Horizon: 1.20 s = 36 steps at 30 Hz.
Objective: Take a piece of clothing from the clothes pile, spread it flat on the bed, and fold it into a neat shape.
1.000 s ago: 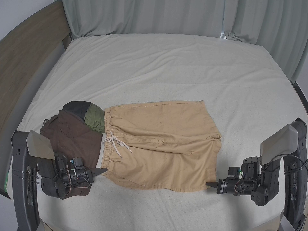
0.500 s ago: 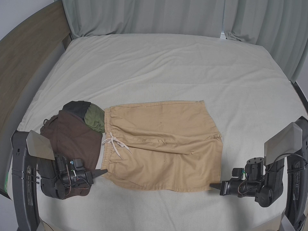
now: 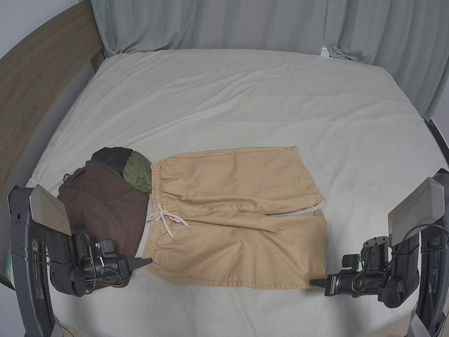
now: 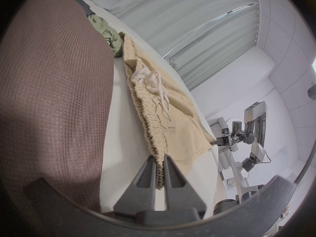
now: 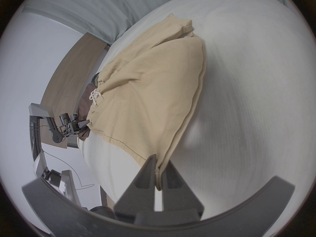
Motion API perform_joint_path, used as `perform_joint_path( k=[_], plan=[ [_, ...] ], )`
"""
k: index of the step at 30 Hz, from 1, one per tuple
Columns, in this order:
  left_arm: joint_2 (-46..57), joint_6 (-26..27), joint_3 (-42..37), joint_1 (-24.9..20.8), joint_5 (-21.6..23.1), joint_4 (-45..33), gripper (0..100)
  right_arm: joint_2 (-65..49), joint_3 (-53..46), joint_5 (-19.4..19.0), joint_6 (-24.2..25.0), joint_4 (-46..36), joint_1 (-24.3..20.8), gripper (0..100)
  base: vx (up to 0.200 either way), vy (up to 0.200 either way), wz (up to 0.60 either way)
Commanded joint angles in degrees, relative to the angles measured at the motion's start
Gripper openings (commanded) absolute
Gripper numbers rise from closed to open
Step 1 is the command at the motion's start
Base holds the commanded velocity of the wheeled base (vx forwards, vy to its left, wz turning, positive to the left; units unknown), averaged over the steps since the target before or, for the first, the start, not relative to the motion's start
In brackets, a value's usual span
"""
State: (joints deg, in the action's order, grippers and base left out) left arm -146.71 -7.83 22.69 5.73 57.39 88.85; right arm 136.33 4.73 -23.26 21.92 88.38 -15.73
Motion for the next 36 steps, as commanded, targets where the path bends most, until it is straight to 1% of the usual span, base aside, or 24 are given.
perform_joint_path(
  k=[1,6,12,20,22,25,28,30,34,36],
  plan=[
    [1.6,0.9,-1.8,0.8,0.2,0.2,0,-0.6,-1.9,0.0,0.0,0.0,-0.4,0,0.000,0.000,0.00],
    [1.7,2.3,-4.3,0.9,0.2,0.2,0,-2.1,-3.1,0.1,-0.2,-0.1,-0.4,0,0.000,0.000,0.00],
    [3.0,2.6,-7.3,0.8,0.2,0.2,0,-2.9,-4.6,0.2,-2.7,-0.1,-0.3,0,0.000,0.000,0.00],
    [4.2,4.5,-10.6,0.9,0.2,0.2,0,-4.1,-4.6,0.6,-2.8,-0.2,-0.1,0,0.000,0.000,0.00],
    [4.8,4.6,-11.6,1.0,0.4,0.2,0,-4.7,-4.6,0.6,-2.8,-0.3,-0.1,0,0.000,0.000,0.00],
    [7.2,4.3,-13.3,1.0,2.1,0.1,0,-5.5,-4.6,0.8,-2.8,-0.5,-0.3,0,0.000,0.000,0.00],
    [9.0,4.1,-14.8,1.0,2.4,0.0,0,-6.3,-4.6,1.0,-3.0,-0.8,-0.3,0,0.000,0.000,0.00],
    [9.6,4.2,-15.8,0.9,2.2,0.0,0,-6.4,-4.6,1.9,-3.1,-1.4,-0.3,0,0.000,0.000,0.00],
    [9.8,4.4,-16.7,0.9,2.1,0.0,0,-7.7,-4.6,2.0,-3.8,-4.6,-0.3,0,0.000,0.000,0.00],
    [9.6,4.6,-17.0,1.0,2.0,-0.1,0,-10.4,-4.6,2.0,-4.3,-9.0,-0.3,0,0.000,0.000,0.00]
  ],
)
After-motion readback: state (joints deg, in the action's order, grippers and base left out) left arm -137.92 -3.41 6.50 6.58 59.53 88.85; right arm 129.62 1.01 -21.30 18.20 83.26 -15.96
